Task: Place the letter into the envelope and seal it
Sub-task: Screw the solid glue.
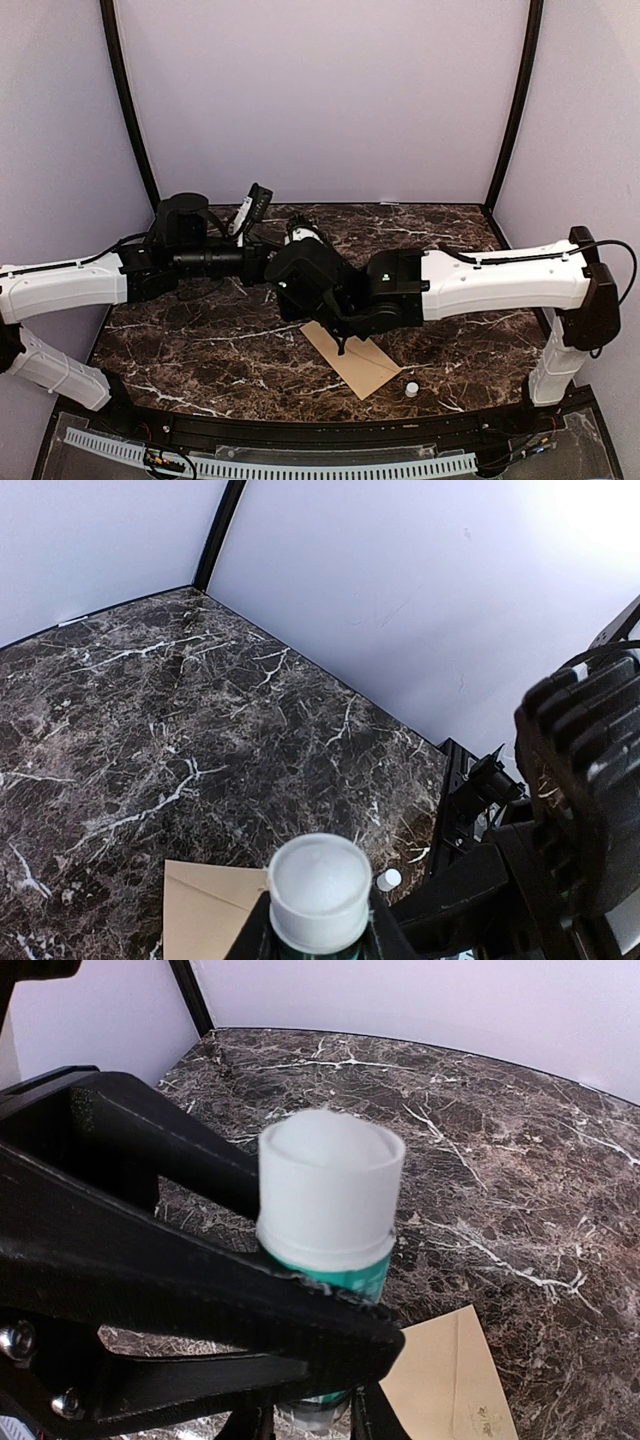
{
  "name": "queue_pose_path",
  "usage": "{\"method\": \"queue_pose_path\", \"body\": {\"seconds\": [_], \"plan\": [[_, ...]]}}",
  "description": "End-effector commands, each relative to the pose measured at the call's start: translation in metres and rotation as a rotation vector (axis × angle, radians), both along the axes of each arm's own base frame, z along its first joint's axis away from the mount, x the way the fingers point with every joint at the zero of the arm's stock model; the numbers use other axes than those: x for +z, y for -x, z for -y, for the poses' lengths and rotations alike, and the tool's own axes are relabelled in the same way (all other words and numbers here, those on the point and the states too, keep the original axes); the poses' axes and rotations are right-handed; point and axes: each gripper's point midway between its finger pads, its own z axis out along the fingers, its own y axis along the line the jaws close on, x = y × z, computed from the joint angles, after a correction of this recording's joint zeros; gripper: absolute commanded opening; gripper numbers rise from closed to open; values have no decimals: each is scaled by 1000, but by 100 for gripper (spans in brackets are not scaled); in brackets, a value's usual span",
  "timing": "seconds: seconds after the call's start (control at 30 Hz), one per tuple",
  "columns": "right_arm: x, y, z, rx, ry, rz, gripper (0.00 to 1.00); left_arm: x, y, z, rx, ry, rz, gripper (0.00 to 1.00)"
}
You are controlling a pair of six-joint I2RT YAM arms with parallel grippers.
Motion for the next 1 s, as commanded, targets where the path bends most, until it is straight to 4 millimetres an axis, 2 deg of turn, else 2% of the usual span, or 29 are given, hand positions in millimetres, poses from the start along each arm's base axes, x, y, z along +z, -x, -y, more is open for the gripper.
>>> {"method": "queue_pose_path", "body": {"seconds": [0.0,0.13,0.27,0.47,0.57,0.77,0.97], "plan": [[4,-8,5,-57,2,26,0,17,12,6,-60,32,-12,0],[11,-2,-1,7,-57,15,6,20,10,4,-51,35,-8,0],[14,12,-5,116,-132,10,20,20,7,2,-42,37,-7,0],[28,37,-3,279,-298,5,65,19,3,0,-36,37,-9,0],[35,44,3,323,-342,1,80,28,6,-2,-56,65,13,0],[50,60,18,457,-532,7,95,46,26,2,-178,123,53,0],[56,71,34,550,-618,42,98,57,49,7,-330,175,46,0]]}}
